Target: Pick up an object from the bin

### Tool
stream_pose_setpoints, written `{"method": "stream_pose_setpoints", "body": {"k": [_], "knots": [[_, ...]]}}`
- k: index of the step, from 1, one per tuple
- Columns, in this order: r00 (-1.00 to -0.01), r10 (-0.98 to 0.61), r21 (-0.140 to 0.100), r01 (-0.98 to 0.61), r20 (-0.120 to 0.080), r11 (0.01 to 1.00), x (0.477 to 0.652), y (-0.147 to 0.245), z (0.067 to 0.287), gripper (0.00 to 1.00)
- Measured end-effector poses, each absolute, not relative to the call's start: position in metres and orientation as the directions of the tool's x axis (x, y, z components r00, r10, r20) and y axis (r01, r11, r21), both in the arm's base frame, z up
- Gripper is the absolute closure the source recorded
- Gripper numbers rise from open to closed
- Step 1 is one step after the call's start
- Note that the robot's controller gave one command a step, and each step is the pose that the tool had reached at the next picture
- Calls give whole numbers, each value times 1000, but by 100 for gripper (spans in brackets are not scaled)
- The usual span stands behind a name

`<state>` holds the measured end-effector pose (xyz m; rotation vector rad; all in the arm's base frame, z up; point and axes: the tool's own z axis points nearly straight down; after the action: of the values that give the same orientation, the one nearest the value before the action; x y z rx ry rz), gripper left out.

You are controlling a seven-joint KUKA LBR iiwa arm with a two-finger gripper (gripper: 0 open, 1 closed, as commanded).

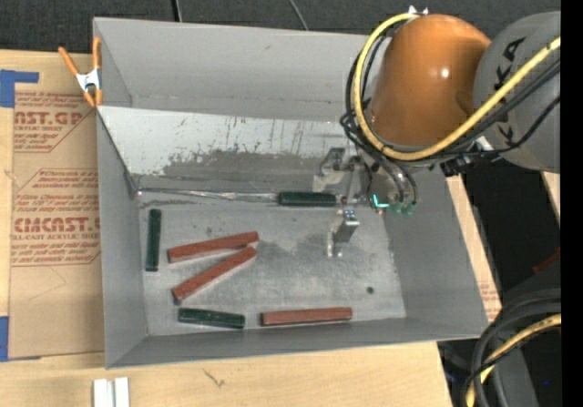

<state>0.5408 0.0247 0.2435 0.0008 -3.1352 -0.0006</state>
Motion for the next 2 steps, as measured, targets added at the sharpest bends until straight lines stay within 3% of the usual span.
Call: {"method": "stream_pose_setpoints", "body": {"k": [1, 2], "knots": [[-1000, 0, 1, 0, -2, 1000, 542, 25, 248, 0], [-998, -63, 0, -63, -8, 998, 538, 39, 208, 0]]}}
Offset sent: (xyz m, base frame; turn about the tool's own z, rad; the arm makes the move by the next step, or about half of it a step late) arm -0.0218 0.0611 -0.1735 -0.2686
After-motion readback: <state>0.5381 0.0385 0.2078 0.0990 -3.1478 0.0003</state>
